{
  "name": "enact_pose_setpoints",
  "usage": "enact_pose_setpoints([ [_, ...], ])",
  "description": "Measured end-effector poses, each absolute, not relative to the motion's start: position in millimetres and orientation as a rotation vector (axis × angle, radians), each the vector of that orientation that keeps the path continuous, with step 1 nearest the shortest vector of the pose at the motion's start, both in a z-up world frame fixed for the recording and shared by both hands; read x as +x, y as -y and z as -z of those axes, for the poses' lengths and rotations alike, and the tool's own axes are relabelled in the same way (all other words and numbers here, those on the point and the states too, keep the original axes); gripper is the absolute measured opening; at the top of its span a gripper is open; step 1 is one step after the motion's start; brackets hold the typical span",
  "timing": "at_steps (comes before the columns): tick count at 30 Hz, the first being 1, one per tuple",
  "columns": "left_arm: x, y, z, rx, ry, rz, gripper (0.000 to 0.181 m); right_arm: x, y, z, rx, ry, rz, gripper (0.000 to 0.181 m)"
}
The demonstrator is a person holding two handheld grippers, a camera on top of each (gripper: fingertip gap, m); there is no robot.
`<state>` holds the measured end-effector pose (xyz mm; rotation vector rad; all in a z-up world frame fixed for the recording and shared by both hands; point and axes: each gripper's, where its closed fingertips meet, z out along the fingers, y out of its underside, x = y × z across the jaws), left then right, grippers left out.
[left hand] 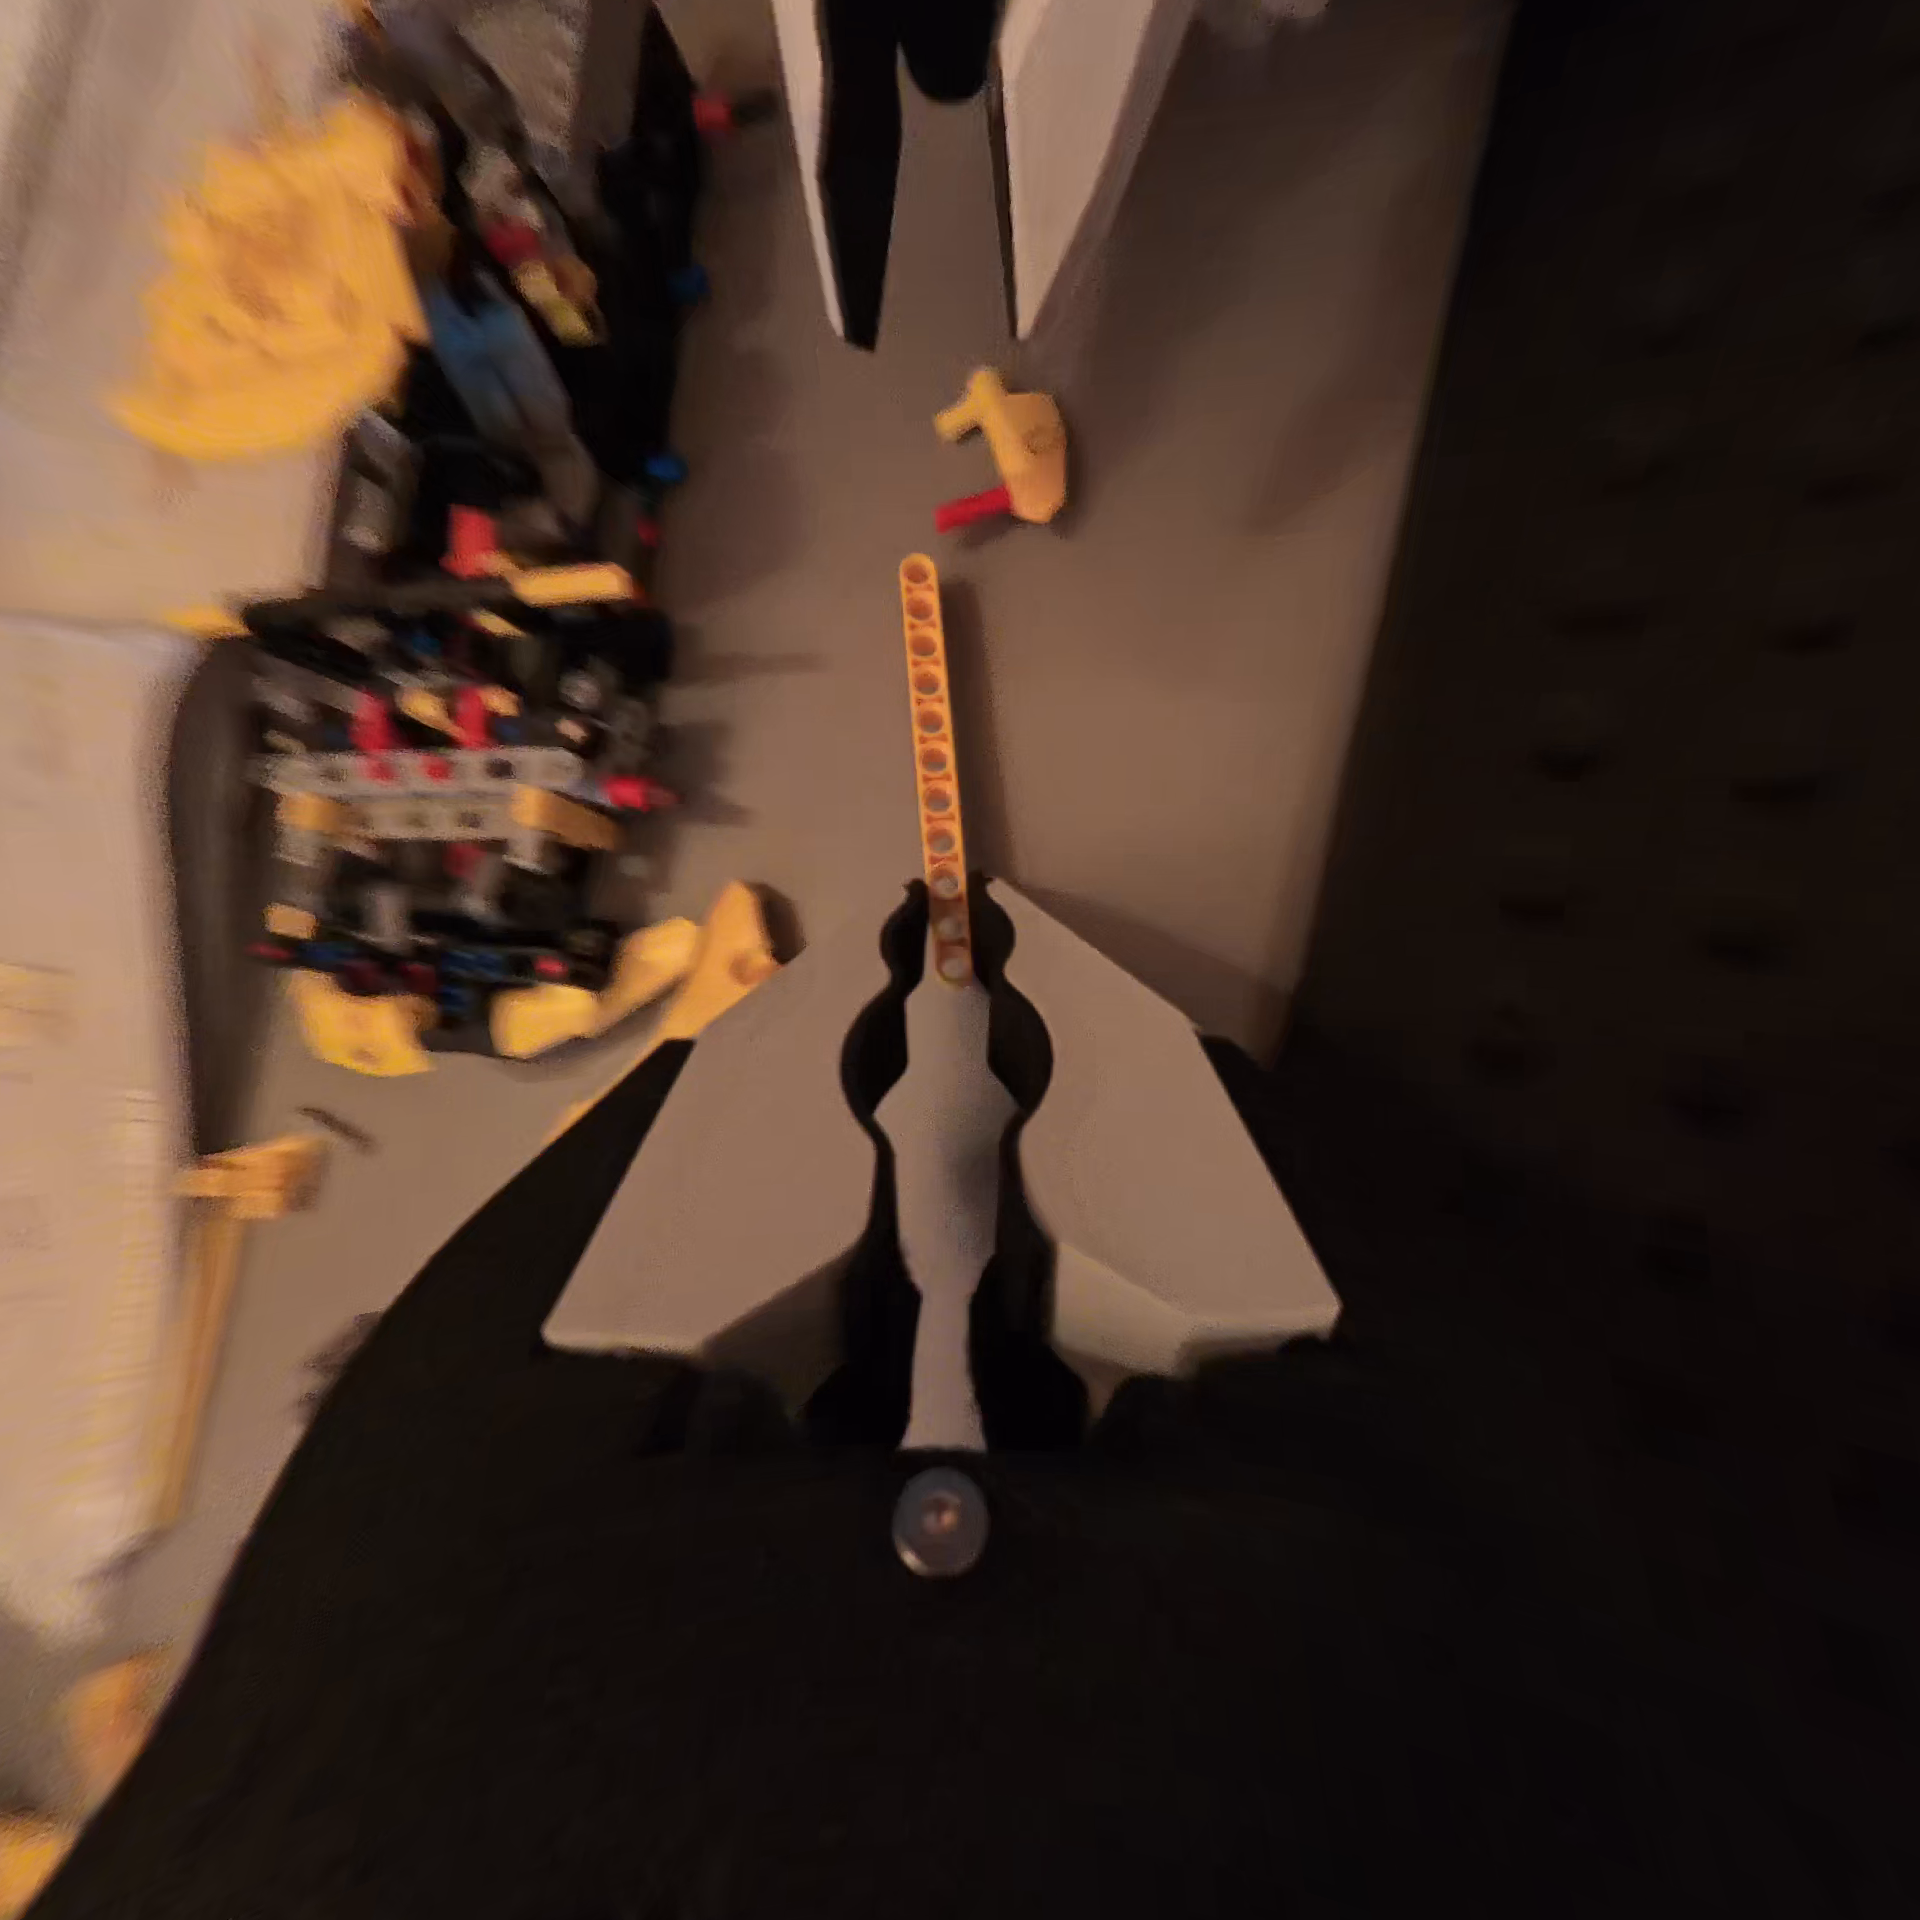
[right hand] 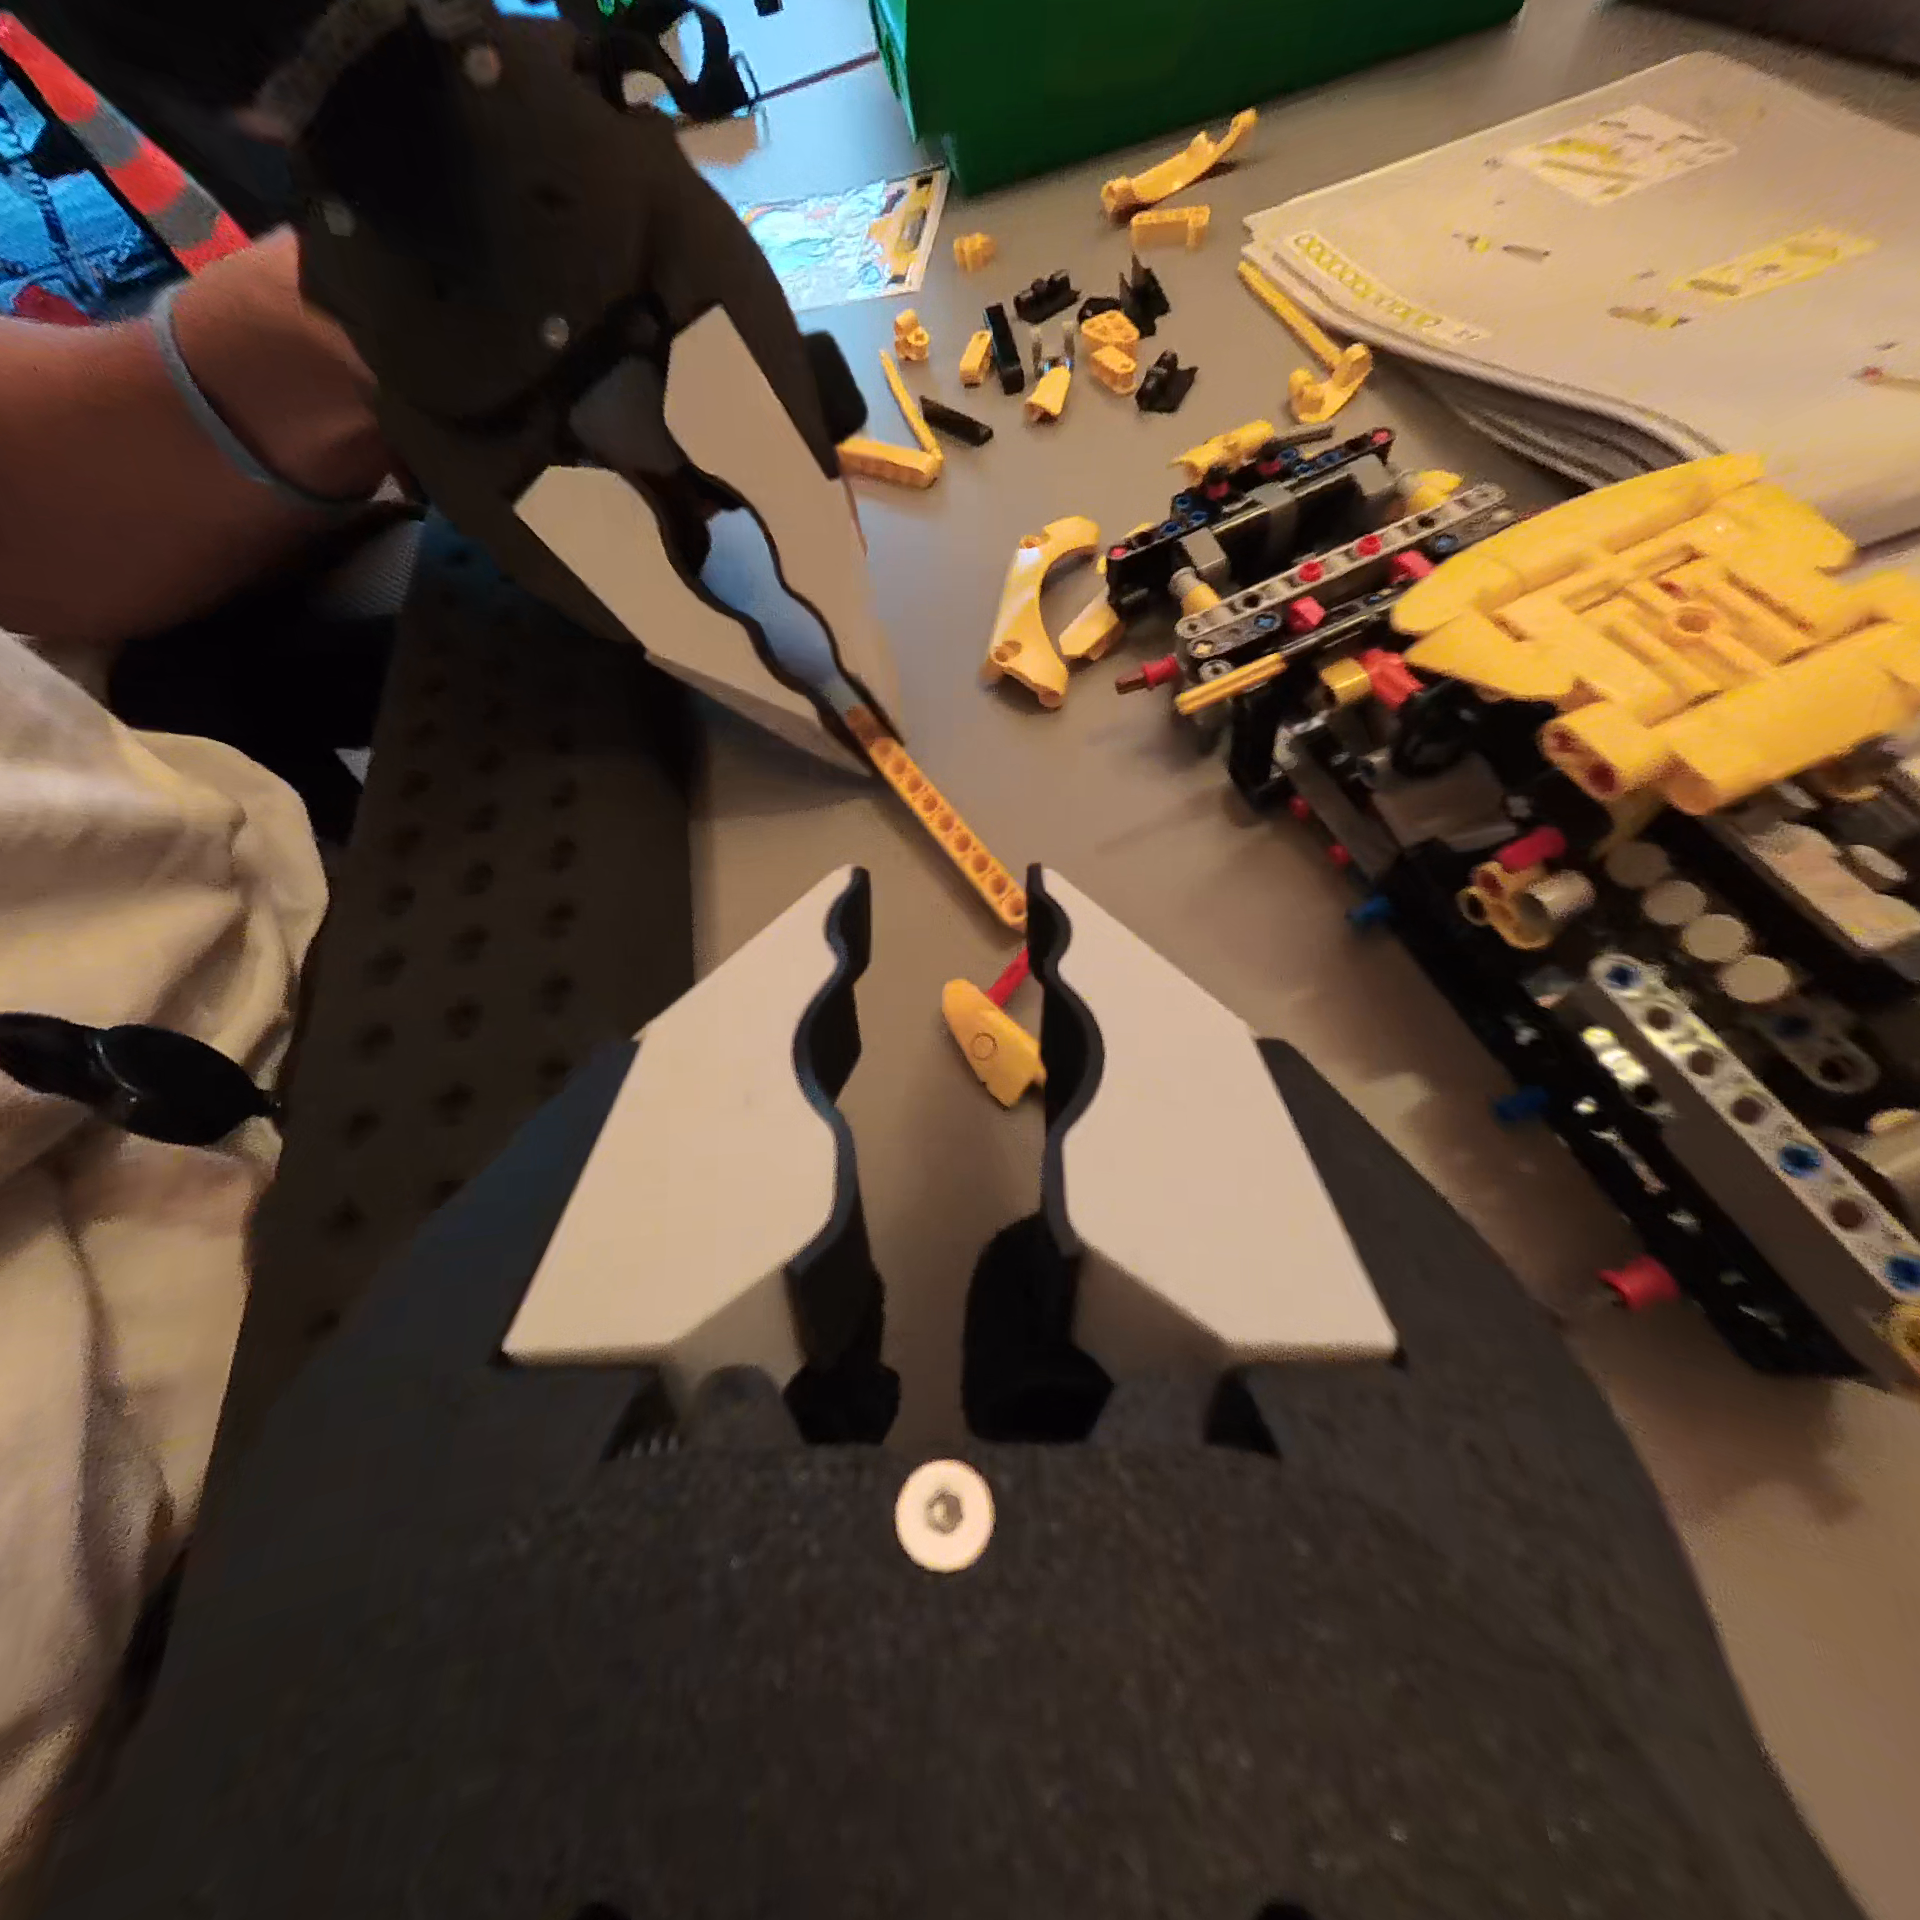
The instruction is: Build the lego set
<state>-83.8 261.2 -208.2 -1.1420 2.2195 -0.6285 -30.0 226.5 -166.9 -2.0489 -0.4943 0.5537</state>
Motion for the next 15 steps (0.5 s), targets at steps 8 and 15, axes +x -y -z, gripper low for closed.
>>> enact_pose_setpoints([
  [8,-42.6,-242.0,171.1,-0.389,-2.035,0.242,0.007,-24.1,-222.0,150.7,-2.087,0.548,-0.645,0.040],
  [15,-31.6,-223.4,146.0,-0.281,-1.950,0.261,0.007,-28.1,-216.9,144.0,-2.084,0.605,-0.663,0.017],
])
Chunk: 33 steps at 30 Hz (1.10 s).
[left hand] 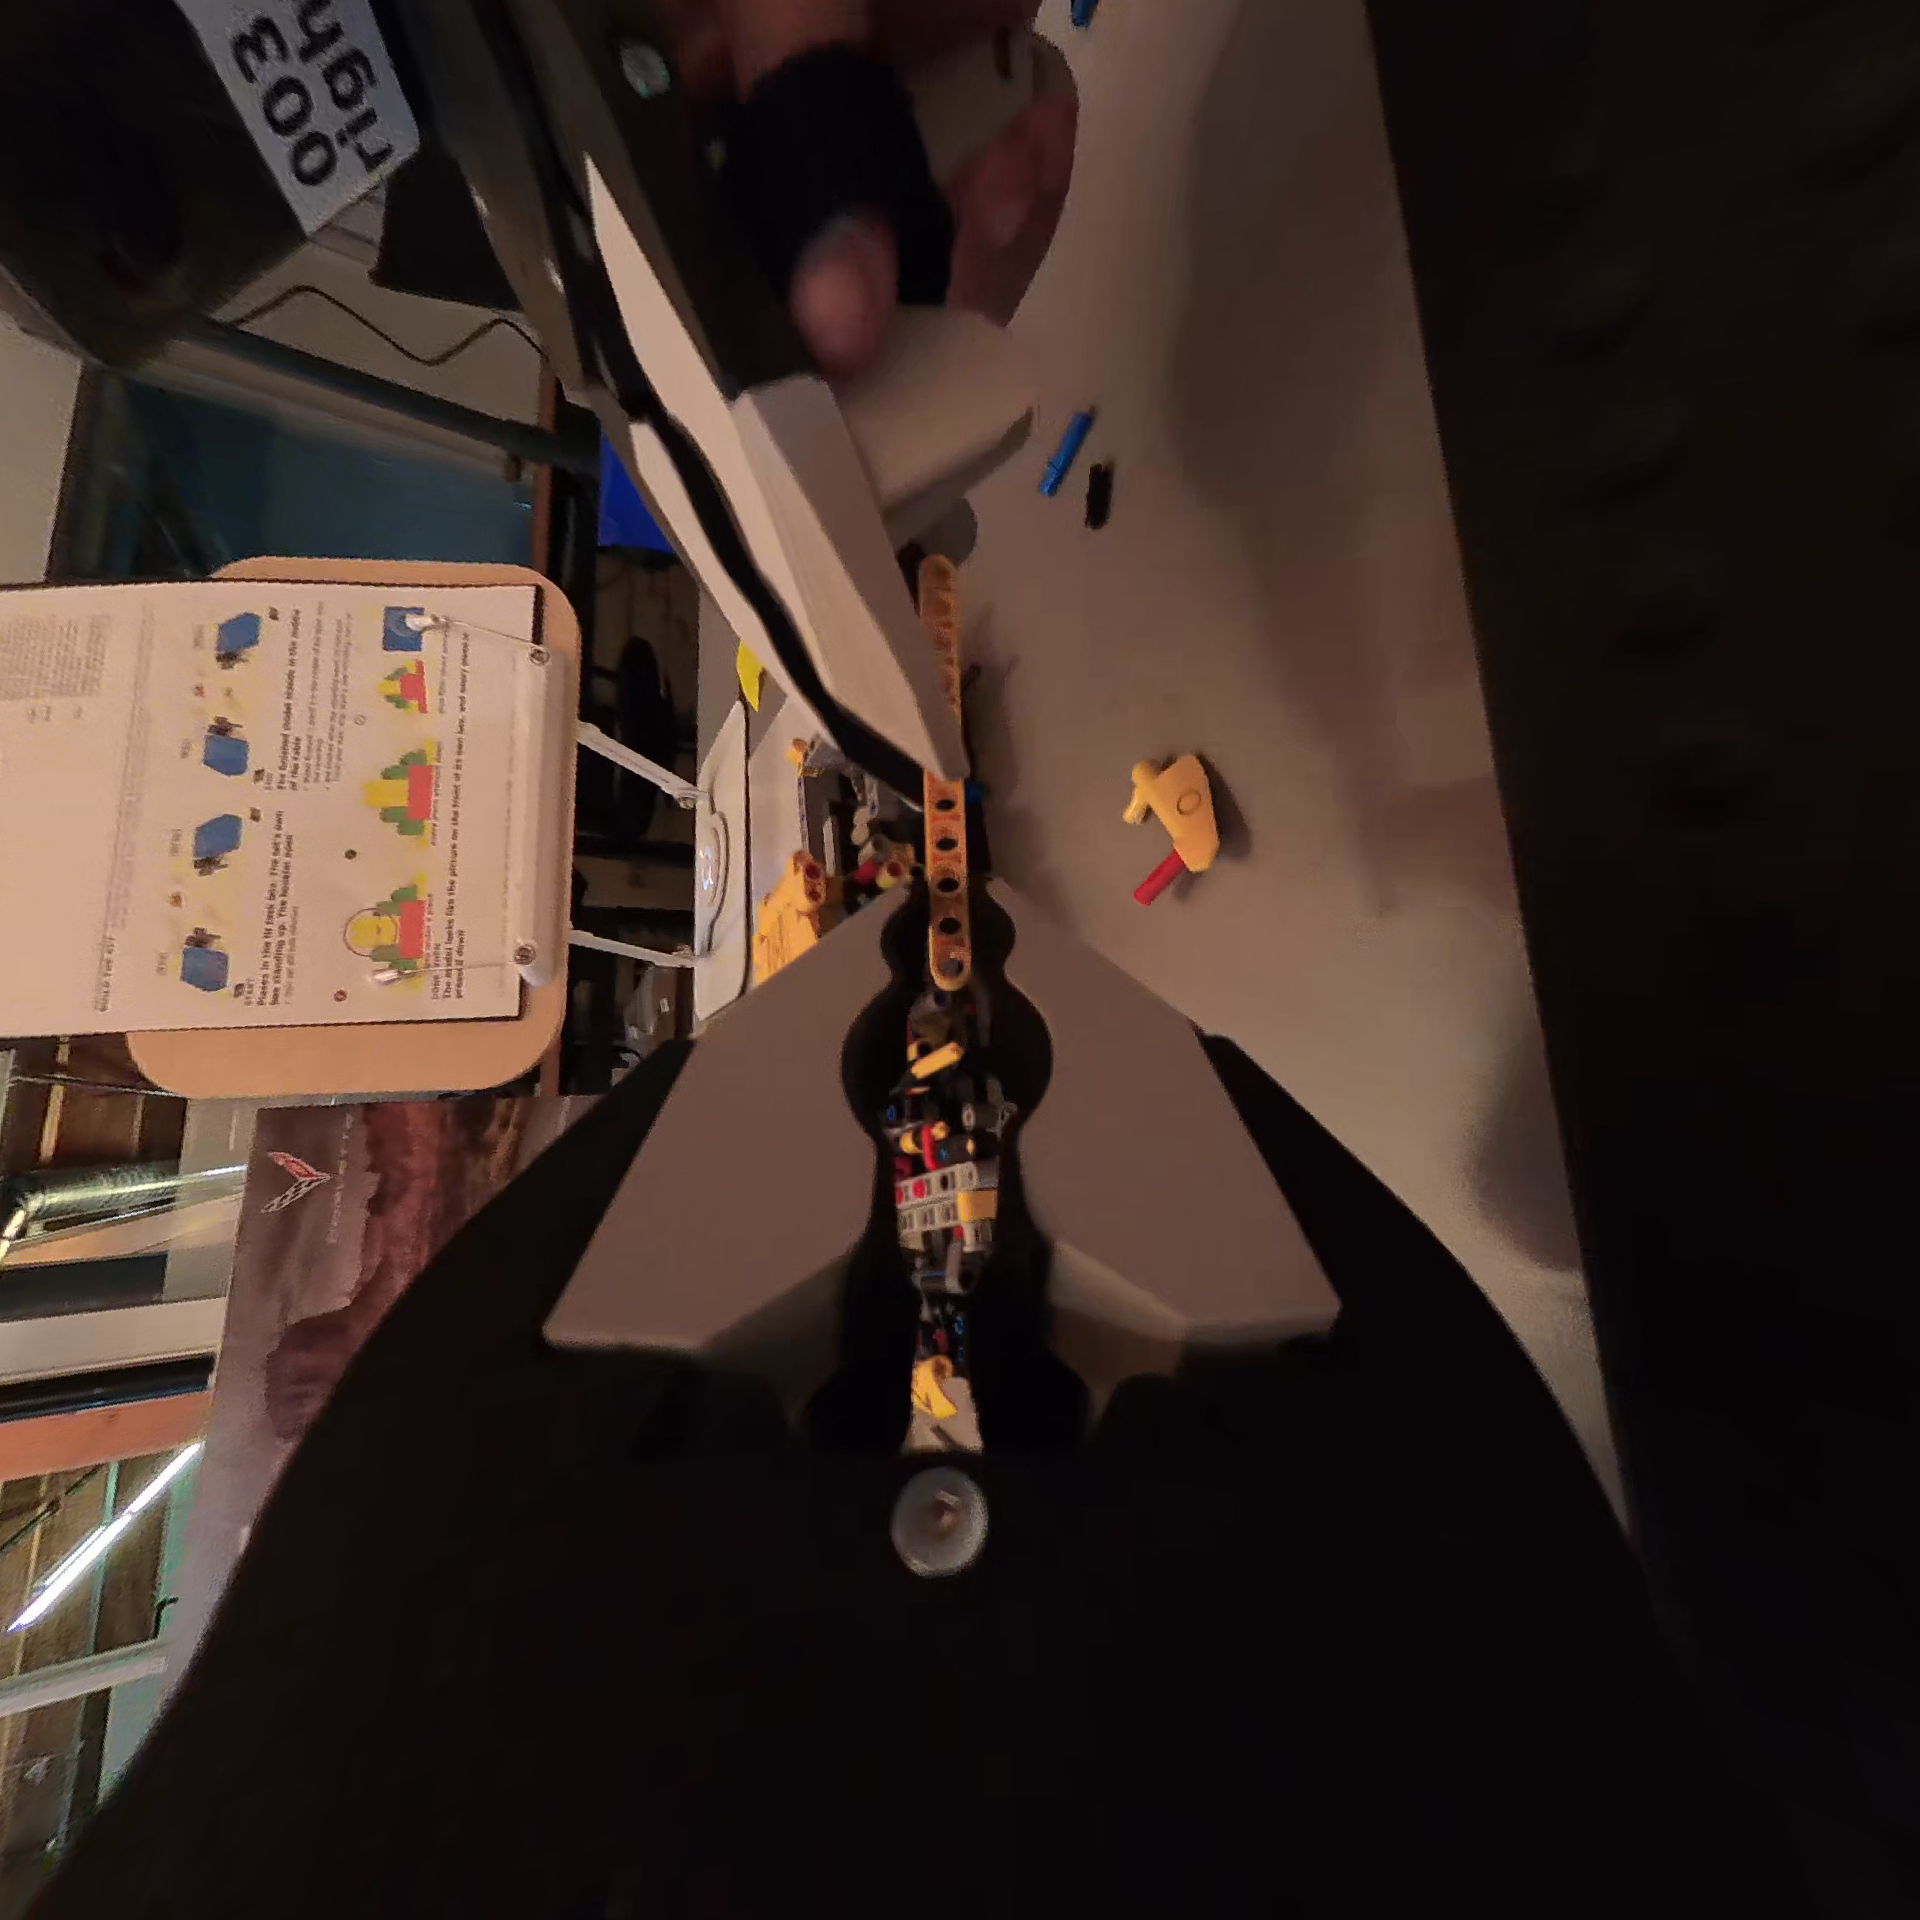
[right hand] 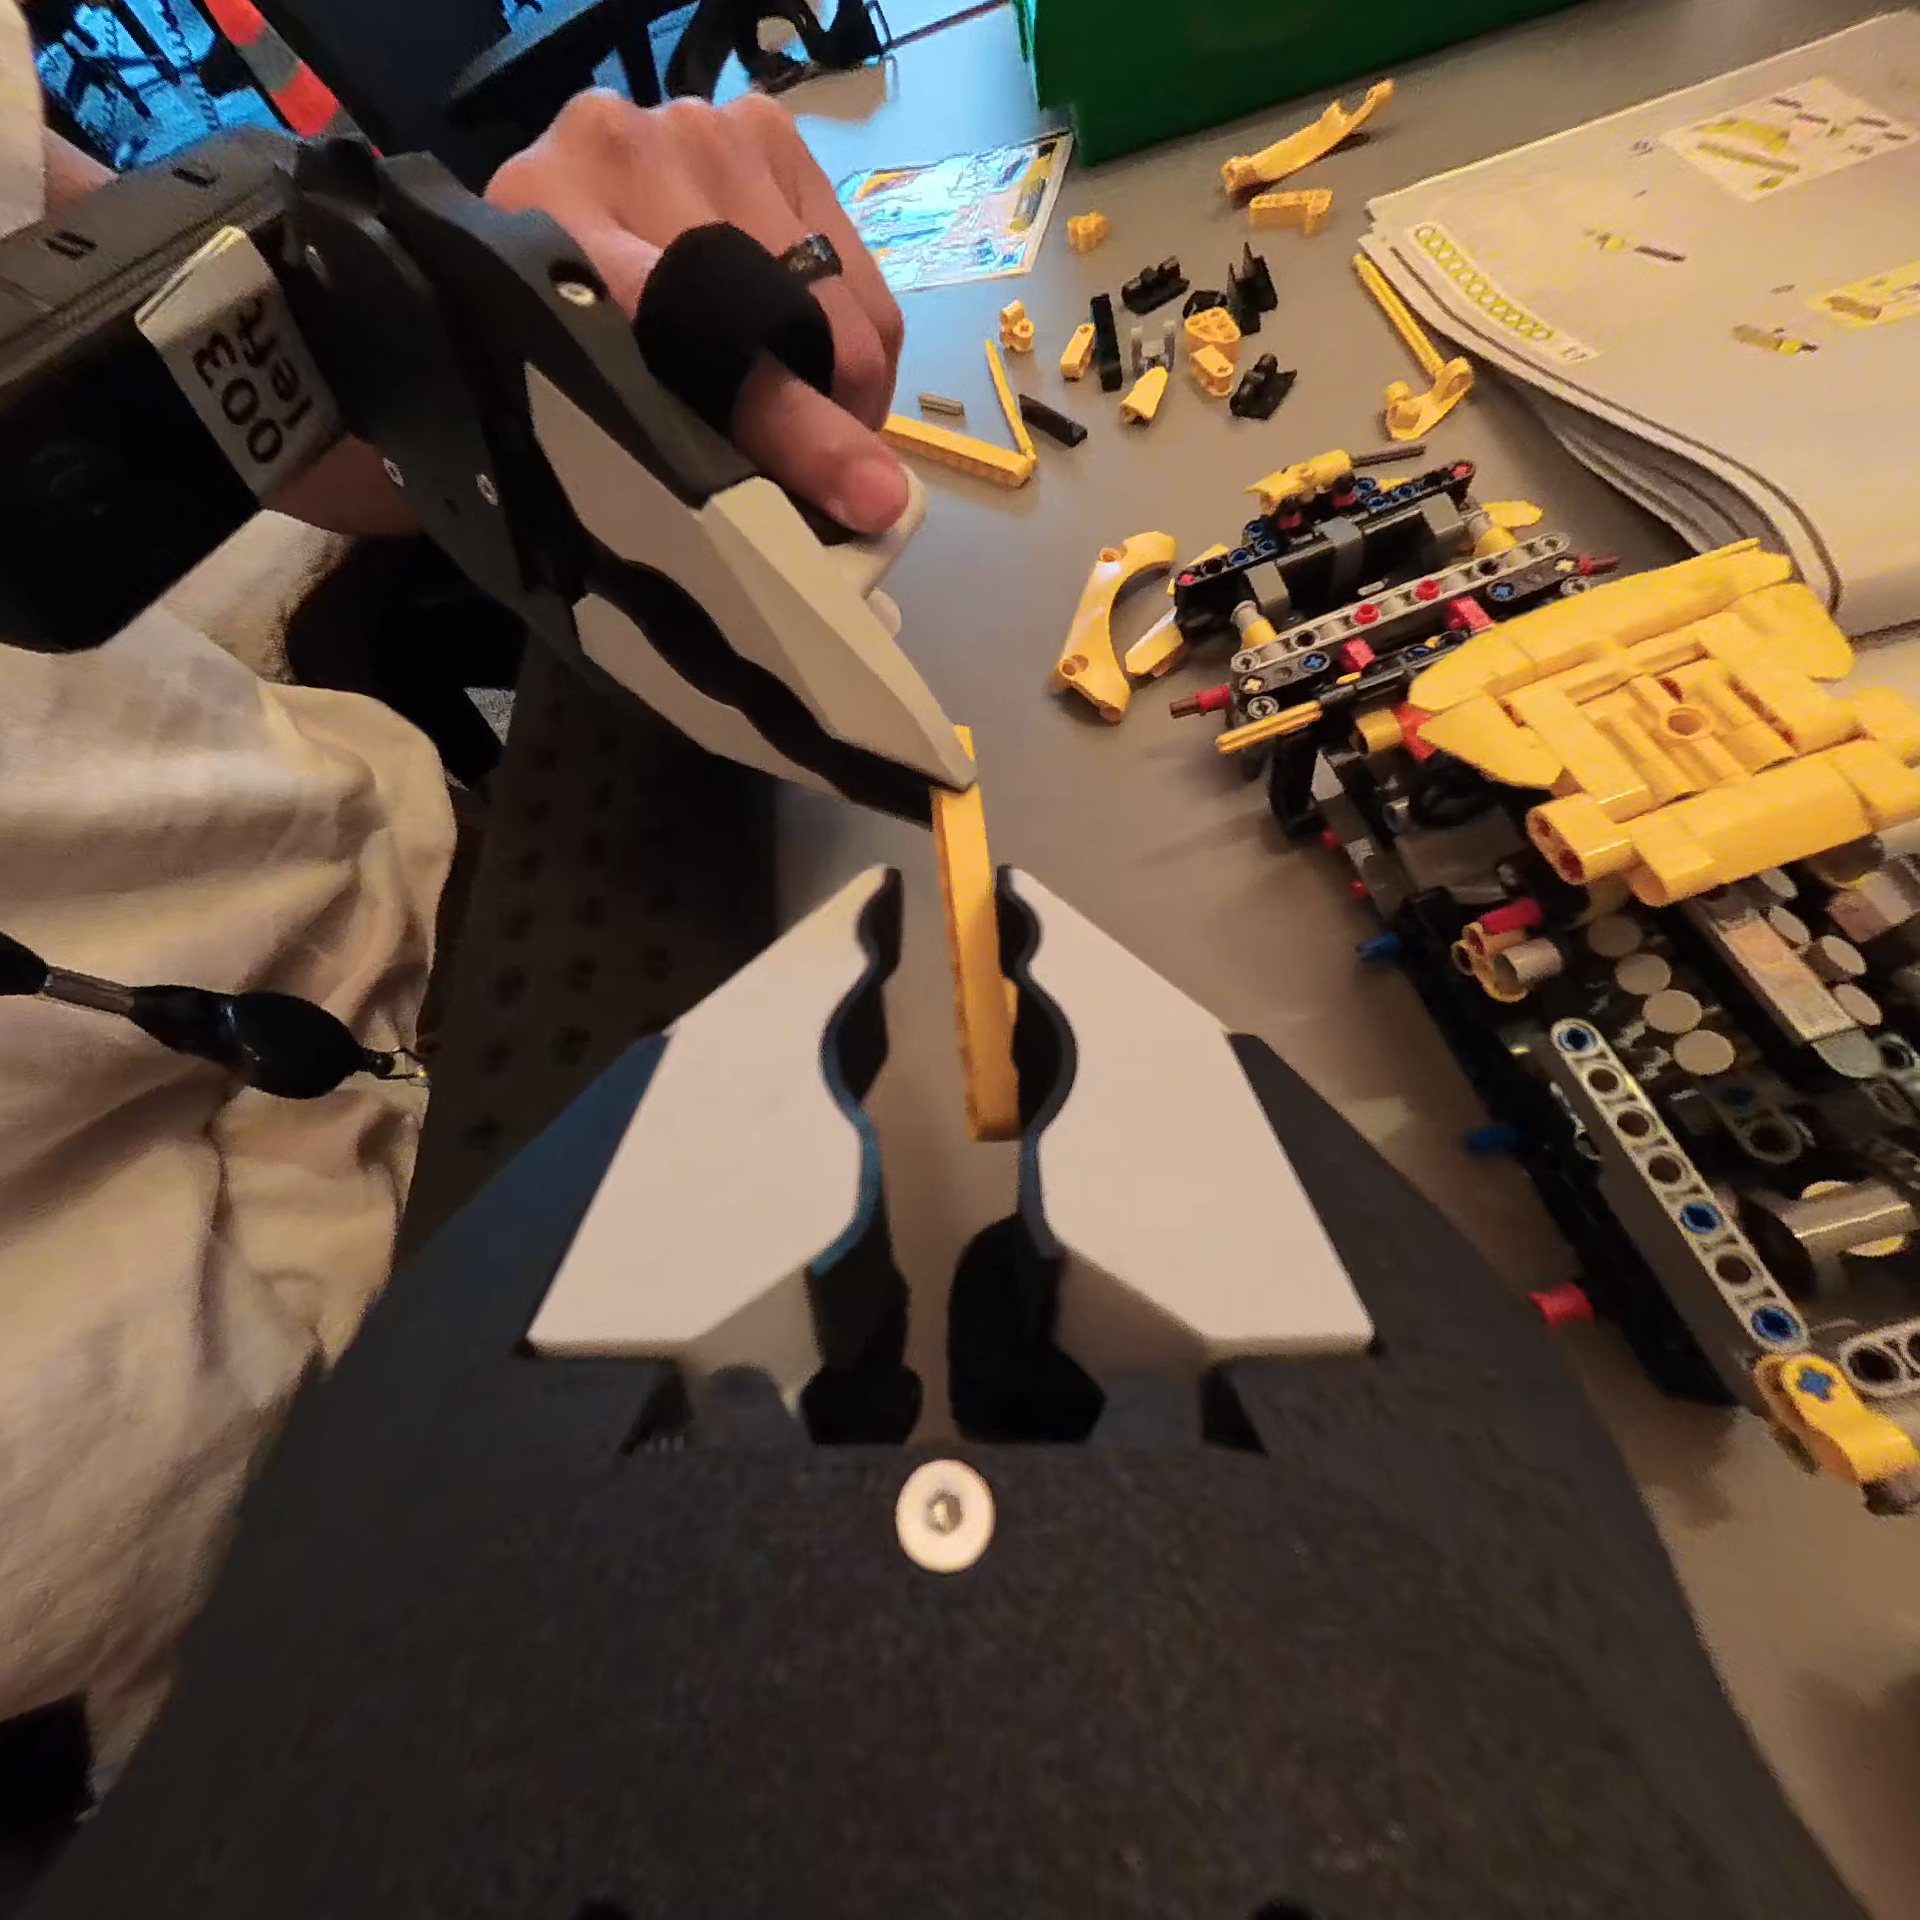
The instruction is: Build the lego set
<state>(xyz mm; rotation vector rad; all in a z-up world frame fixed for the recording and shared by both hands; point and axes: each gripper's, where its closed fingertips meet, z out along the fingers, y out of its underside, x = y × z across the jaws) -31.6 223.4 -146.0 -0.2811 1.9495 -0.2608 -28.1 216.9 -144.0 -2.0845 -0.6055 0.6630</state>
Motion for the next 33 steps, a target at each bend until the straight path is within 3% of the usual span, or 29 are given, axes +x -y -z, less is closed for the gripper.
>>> enact_pose_setpoints([
  [1,-31.7,-221.1,144.6,-0.281,-1.943,0.265,0.007,-26.3,-215.7,144.1,-2.081,0.607,-0.656,0.008],
  [4,-31.5,-218.4,143.3,-0.285,-1.919,0.254,0.007,-26.4,-212.5,142.6,-2.052,0.610,-0.664,0.008],
  [8,-31.6,-214.1,140.2,-0.266,-1.891,0.248,0.007,-30.5,-207.4,150.3,-2.085,0.622,-0.720,0.022],
  [10,-31.4,-213.2,141.3,-0.264,-1.896,0.244,0.007,-31.1,-206.5,151.2,-2.082,0.642,-0.711,0.008],
  [13,-30.9,-213.8,140.3,-0.278,-1.892,0.258,0.007,-30.3,-207.5,149.3,-2.054,0.629,-0.721,0.008],
  [16,-32.3,-217.2,143.2,-0.321,-1.901,0.284,0.007,-30.7,-210.1,140.5,-1.988,0.575,-0.791,0.024],
  [17,-34.3,-216.3,146.5,-0.322,-1.918,0.293,0.007,-30.8,-209.2,138.9,-1.981,0.565,-0.819,0.021],
  [18,-35.9,-214.8,148.8,-0.321,-1.928,0.301,0.007,-31.2,-206.7,138.5,-1.982,0.574,-0.838,0.004],
  [22,-36.1,-214.3,149.7,-0.355,-1.907,0.314,0.007,-25.8,-206.1,141.2,-1.977,0.617,-0.754,0.000],
  [24,-34.7,-213.9,148.3,-0.333,-1.888,0.291,0.007,-28.4,-208.9,131.0,-1.924,0.564,-0.805,0.040],
  [27,-32.5,-209.0,145.0,-0.294,-1.863,0.300,0.007,-26.6,-210.3,150.4,-2.047,0.579,-0.784,0.033],
  [29,-30.8,-209.2,149.3,-0.277,-1.882,0.281,0.007,-33.4,-204.4,156.0,-2.064,0.647,-0.813,0.008],
  [33,-26.9,-212.7,154.6,-0.418,-1.902,0.387,0.008,-19.6,-207.7,162.7,-2.106,0.647,-0.712,0.007],
])
